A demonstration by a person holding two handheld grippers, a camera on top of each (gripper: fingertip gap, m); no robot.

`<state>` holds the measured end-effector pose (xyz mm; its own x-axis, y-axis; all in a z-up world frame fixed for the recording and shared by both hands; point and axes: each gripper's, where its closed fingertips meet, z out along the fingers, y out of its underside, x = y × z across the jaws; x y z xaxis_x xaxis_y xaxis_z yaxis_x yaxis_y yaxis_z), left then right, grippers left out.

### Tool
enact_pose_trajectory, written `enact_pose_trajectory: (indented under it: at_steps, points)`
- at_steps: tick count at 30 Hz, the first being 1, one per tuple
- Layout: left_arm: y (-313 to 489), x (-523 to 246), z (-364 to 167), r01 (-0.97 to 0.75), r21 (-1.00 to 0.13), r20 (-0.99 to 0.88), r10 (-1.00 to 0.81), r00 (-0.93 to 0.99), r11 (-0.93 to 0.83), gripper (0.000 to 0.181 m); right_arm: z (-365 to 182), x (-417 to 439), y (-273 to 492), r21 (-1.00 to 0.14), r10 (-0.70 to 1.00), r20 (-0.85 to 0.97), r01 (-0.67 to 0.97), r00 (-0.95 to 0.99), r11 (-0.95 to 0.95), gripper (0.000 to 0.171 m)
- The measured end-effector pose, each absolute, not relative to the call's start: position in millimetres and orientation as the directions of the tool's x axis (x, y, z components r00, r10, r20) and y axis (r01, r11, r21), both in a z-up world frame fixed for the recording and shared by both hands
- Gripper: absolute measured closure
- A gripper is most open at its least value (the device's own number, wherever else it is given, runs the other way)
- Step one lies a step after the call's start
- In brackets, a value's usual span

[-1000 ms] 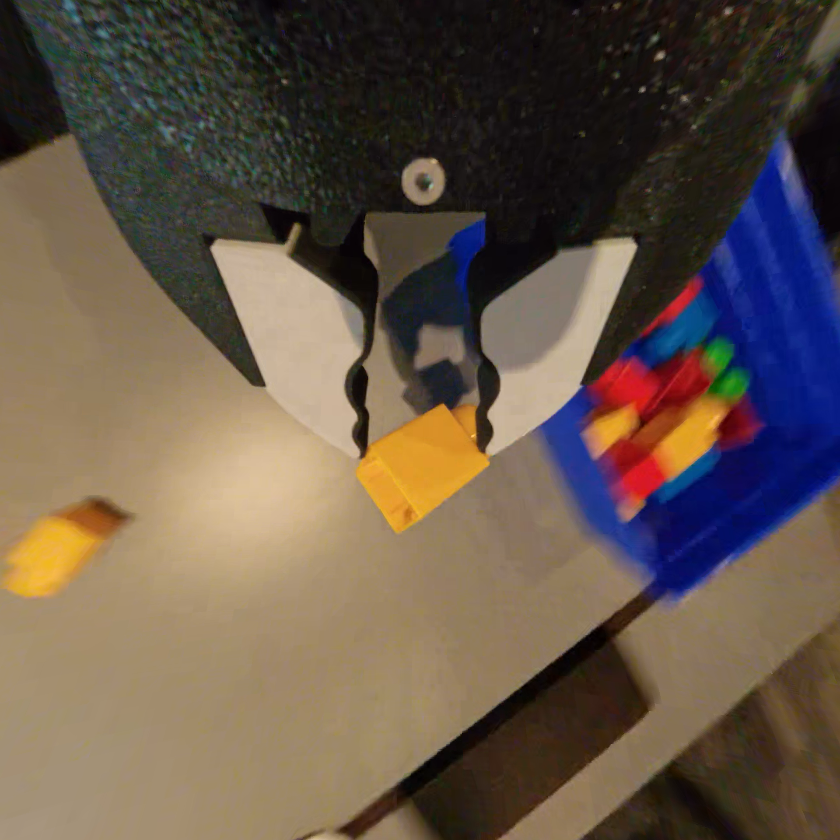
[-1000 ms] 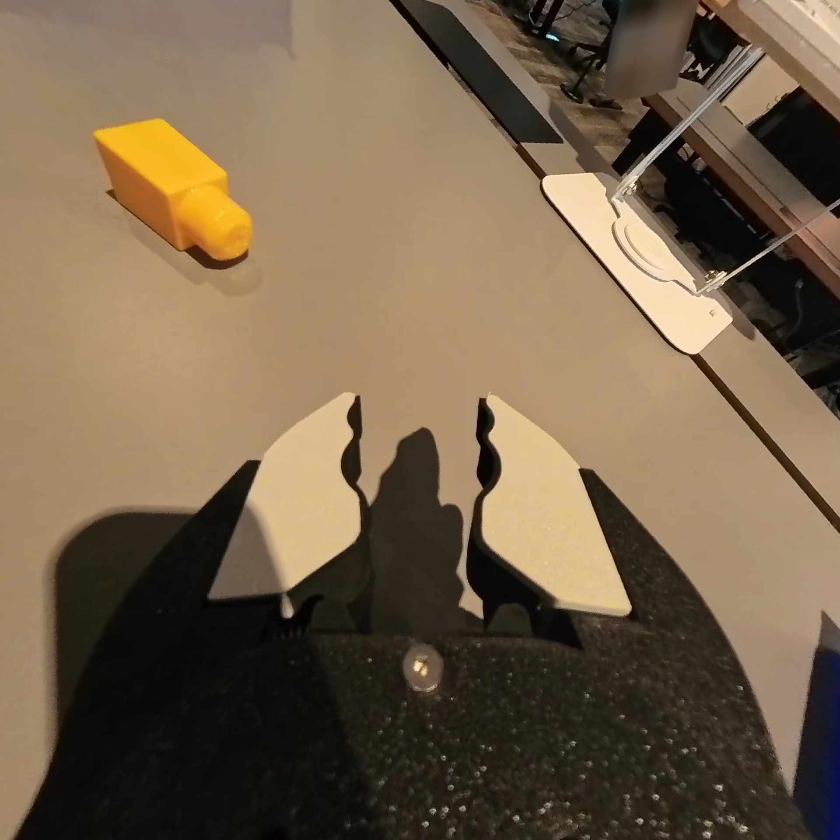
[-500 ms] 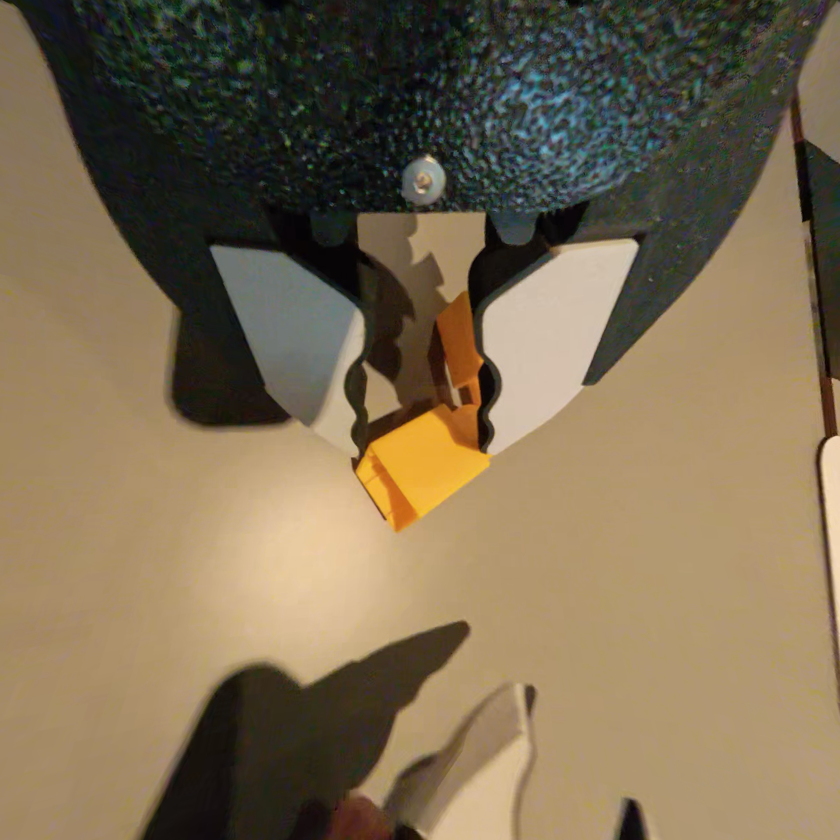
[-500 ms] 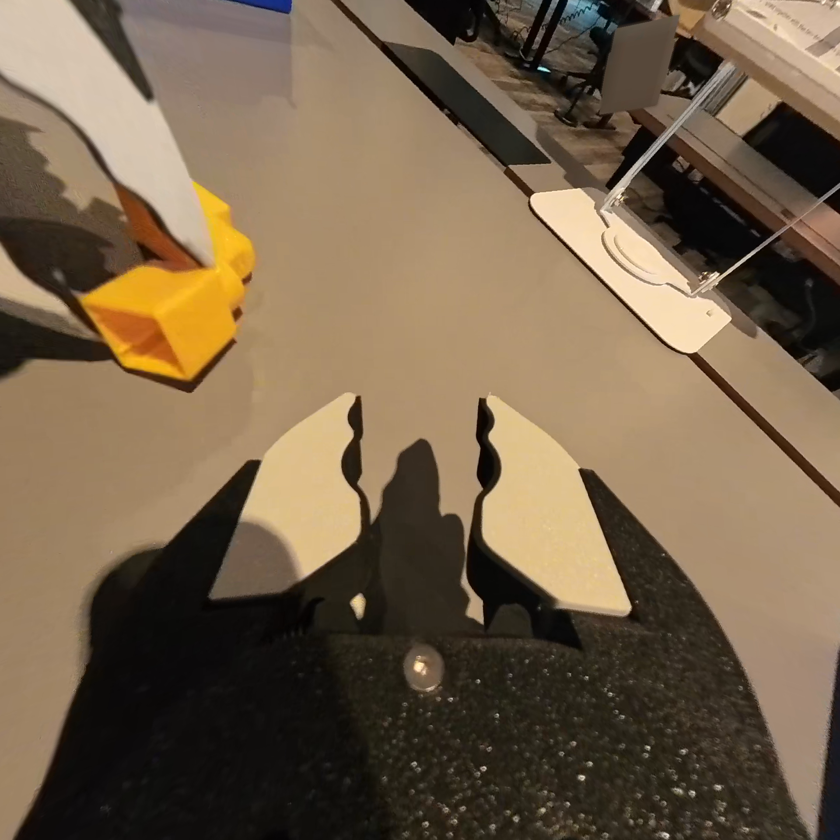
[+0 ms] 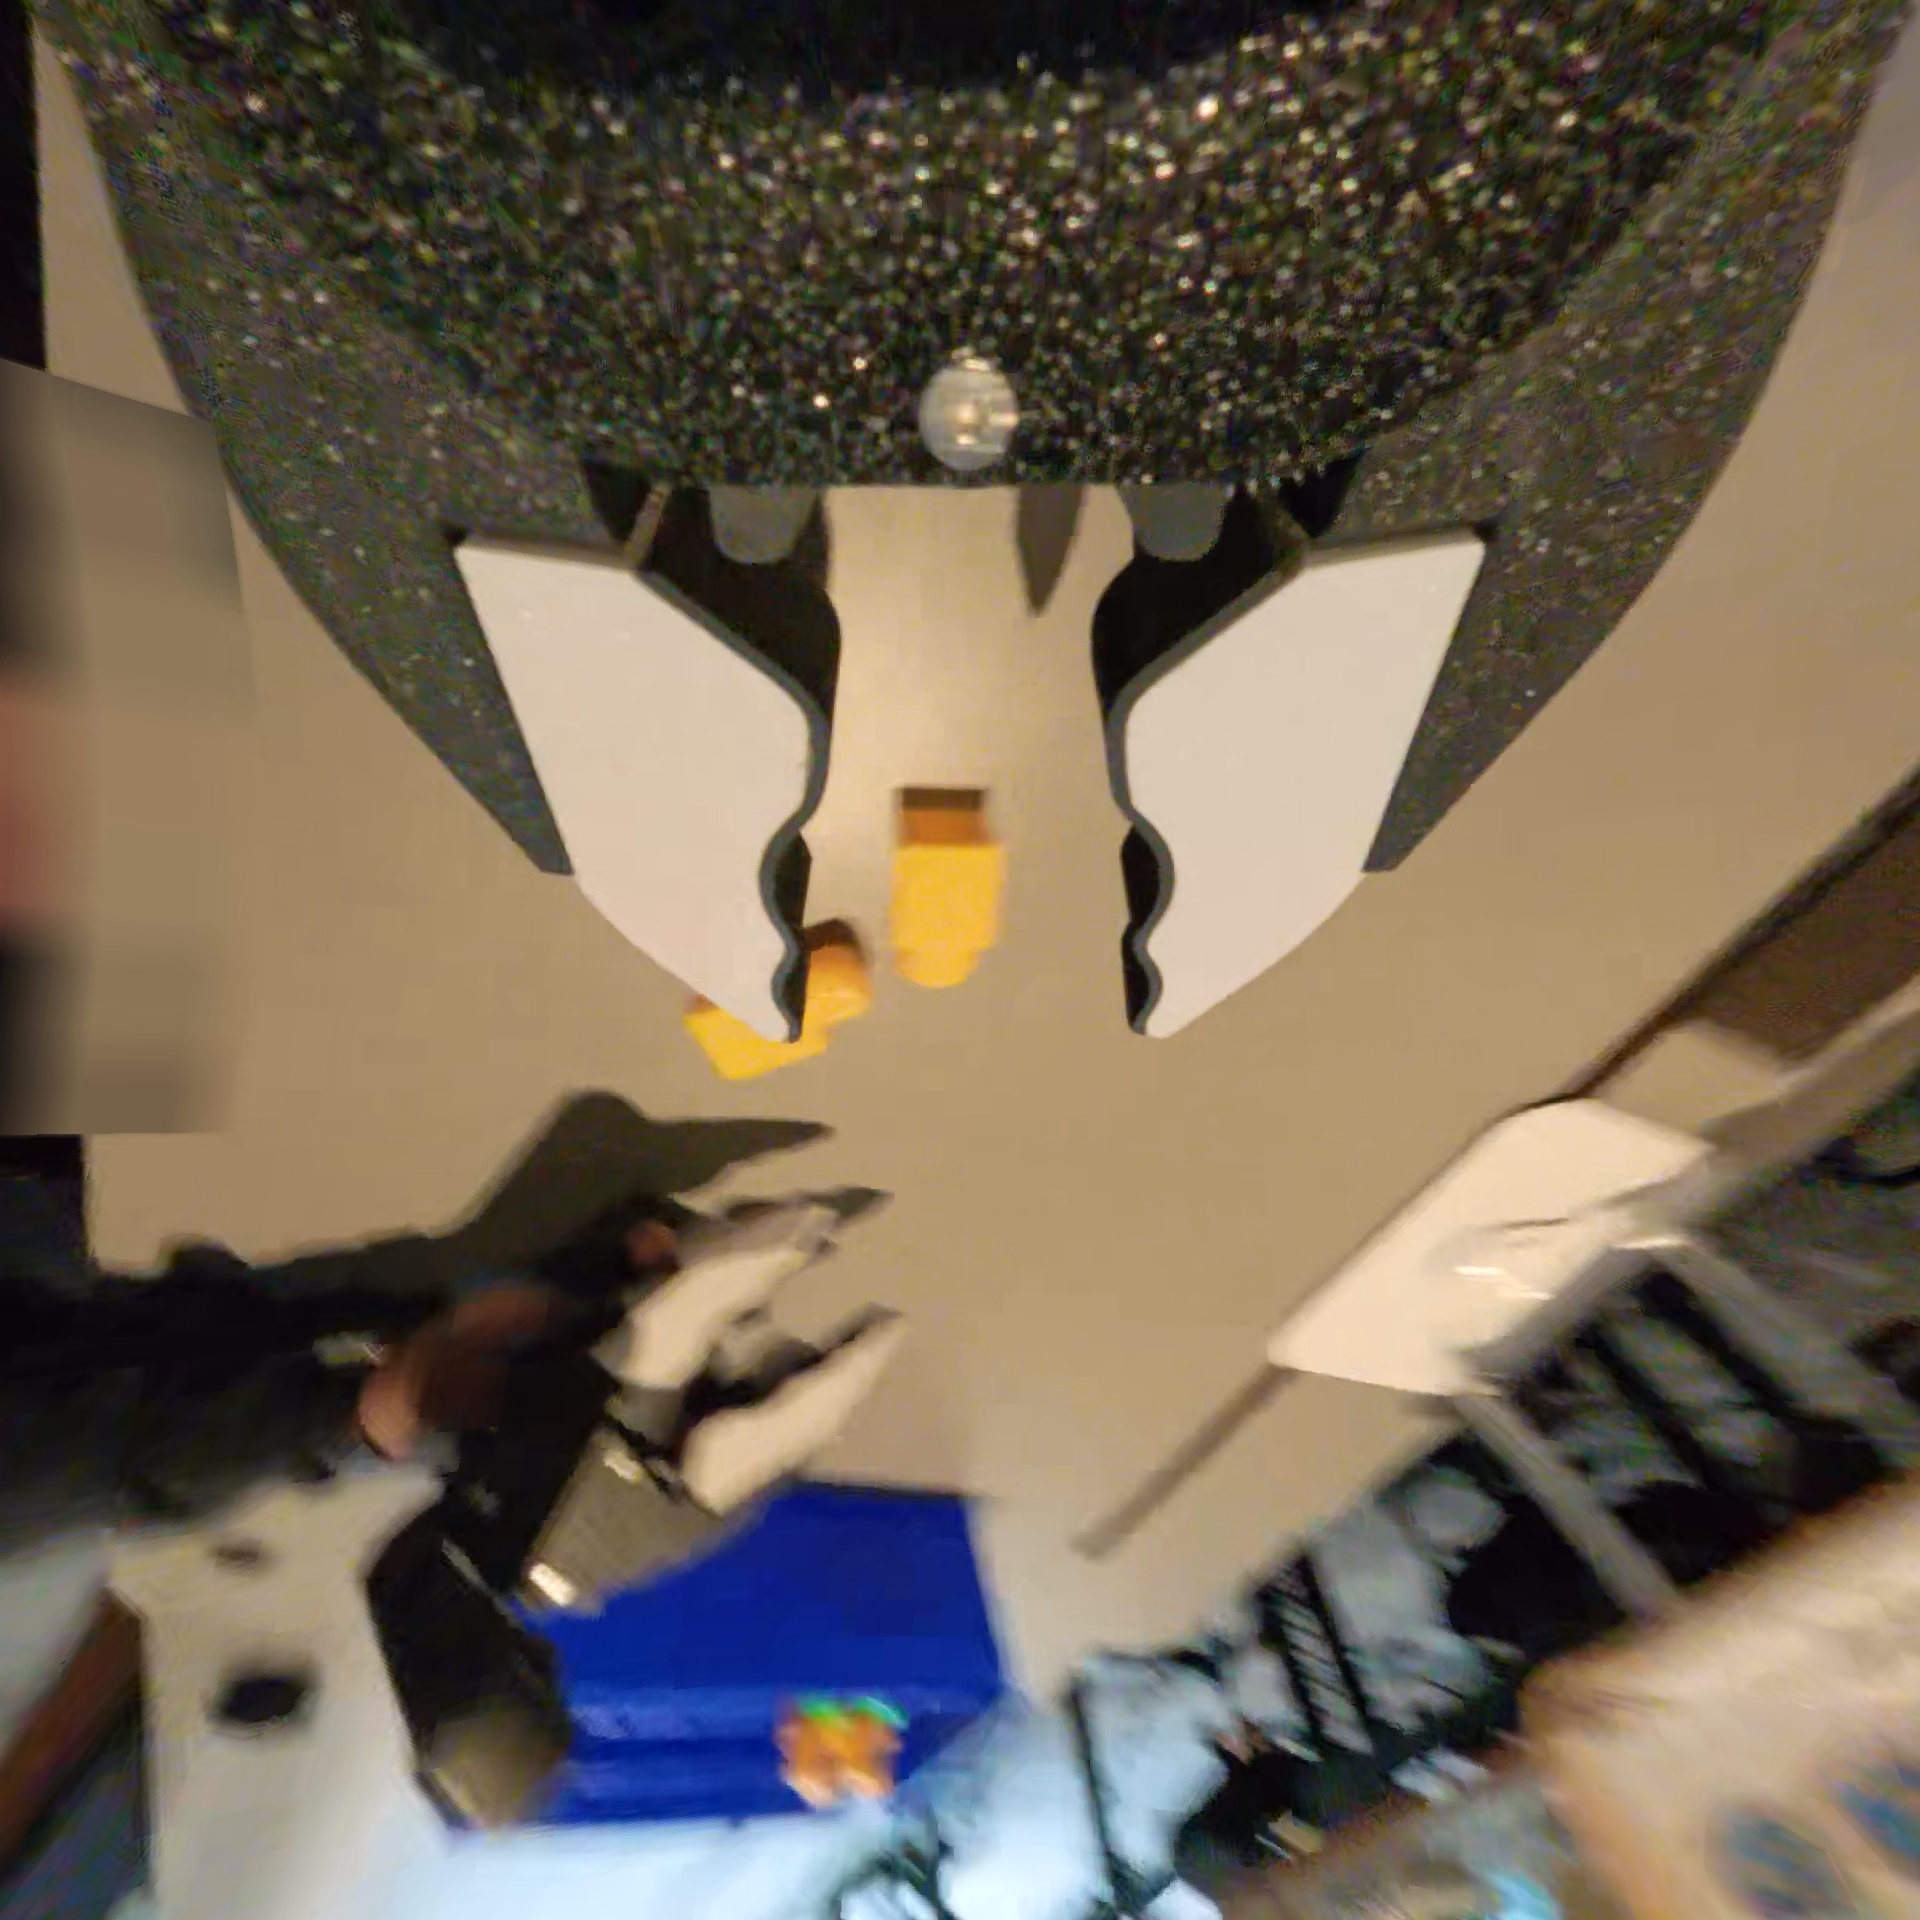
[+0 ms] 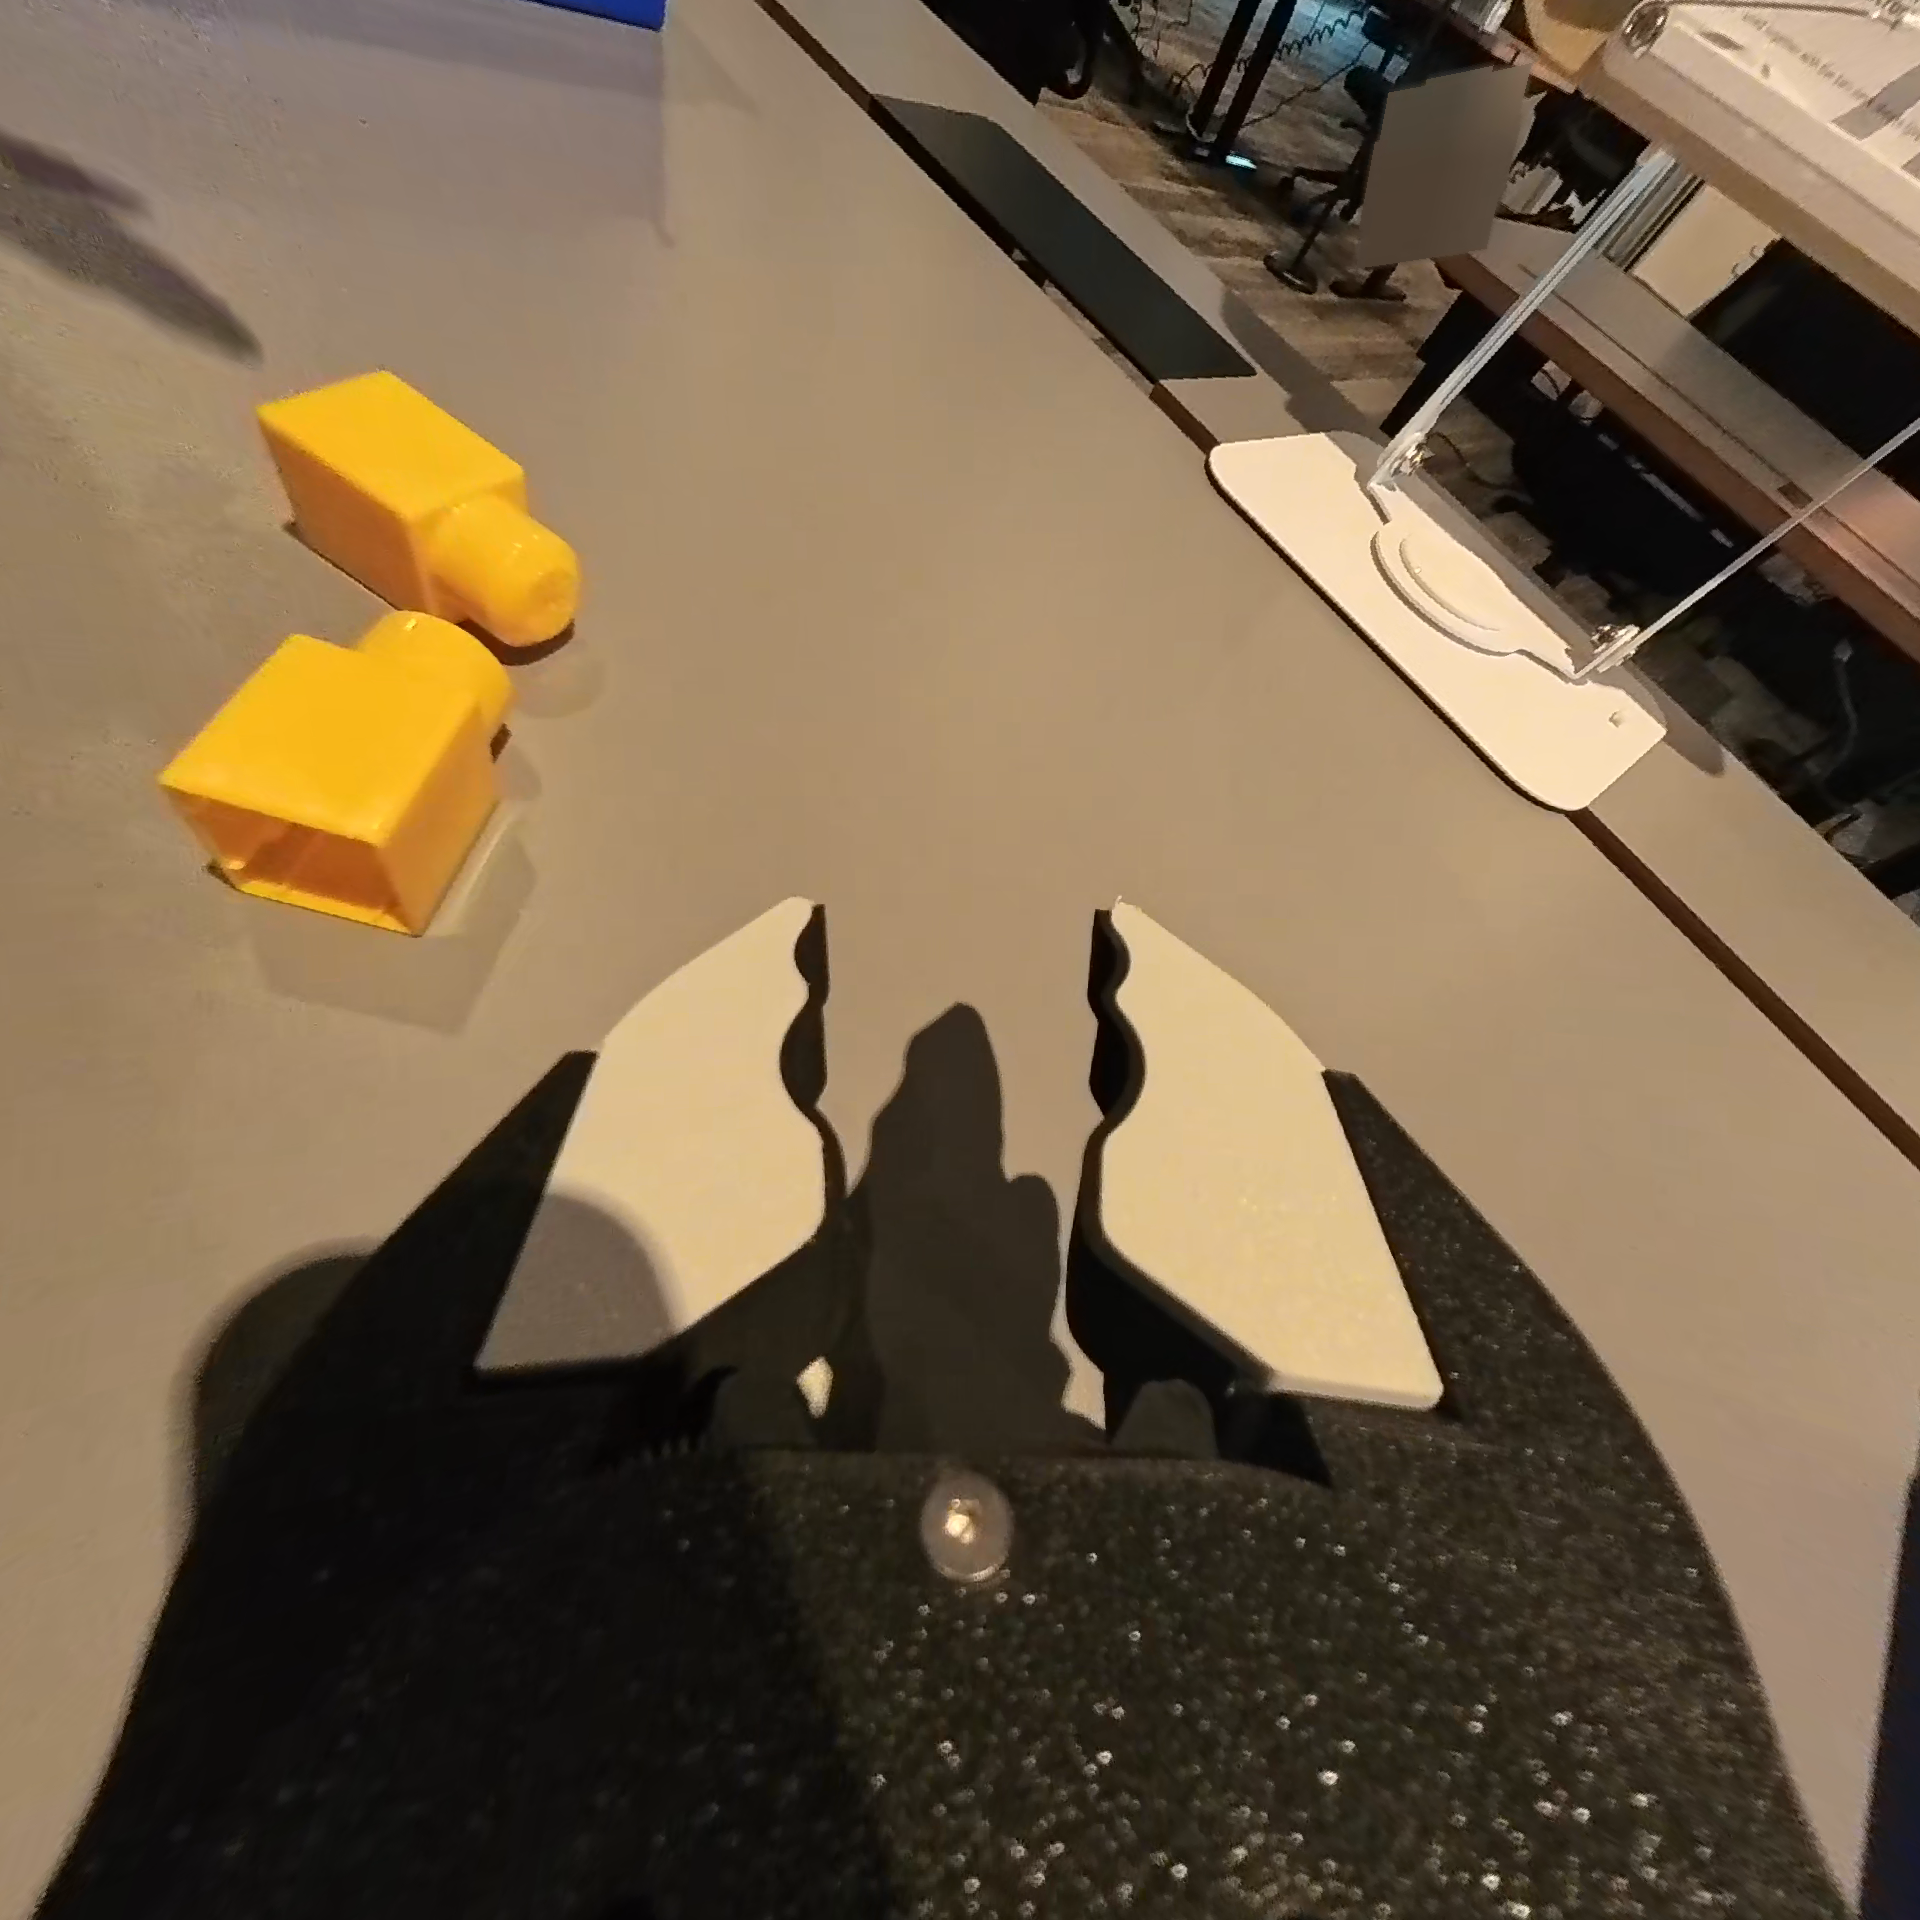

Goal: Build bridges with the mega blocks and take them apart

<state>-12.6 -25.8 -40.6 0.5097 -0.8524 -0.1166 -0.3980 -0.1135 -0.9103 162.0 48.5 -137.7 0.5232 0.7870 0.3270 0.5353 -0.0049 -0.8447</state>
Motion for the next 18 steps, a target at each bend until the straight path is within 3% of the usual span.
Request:
enact_pose_trajectory:
  at_steps: [4, 8, 14, 18]
  points:
    - [5, -178, 14, -0.137, -0.978, -0.035, -0.527, 0.849, -0.155, 0.127, -139, 161, 48, -0.835, 0.786, 0.341, 0.550, 0.516, 0.002, 0.123]
    - [15, -303, 7, 0.092, -0.964, 0.161, -0.274, 0.948, -0.249, 0.125, -143, 159, 48, -0.819, 0.786, 0.358, 0.573, 0.504, 0.005, 0.122]
    - [37, -377, -23, 0.316, -0.906, 0.355, -0.103, 0.929, -0.281, 0.121, -144, 160, 49, -0.821, 0.791, 0.336, 0.571, 0.511, -0.020, 0.122]
    - [53, -401, -39, 0.312, -0.901, 0.340, -0.041, 0.940, -0.301, 0.121, -146, 160, 50, -0.826, 0.804, 0.303, 0.562, 0.512, -0.047, 0.123]
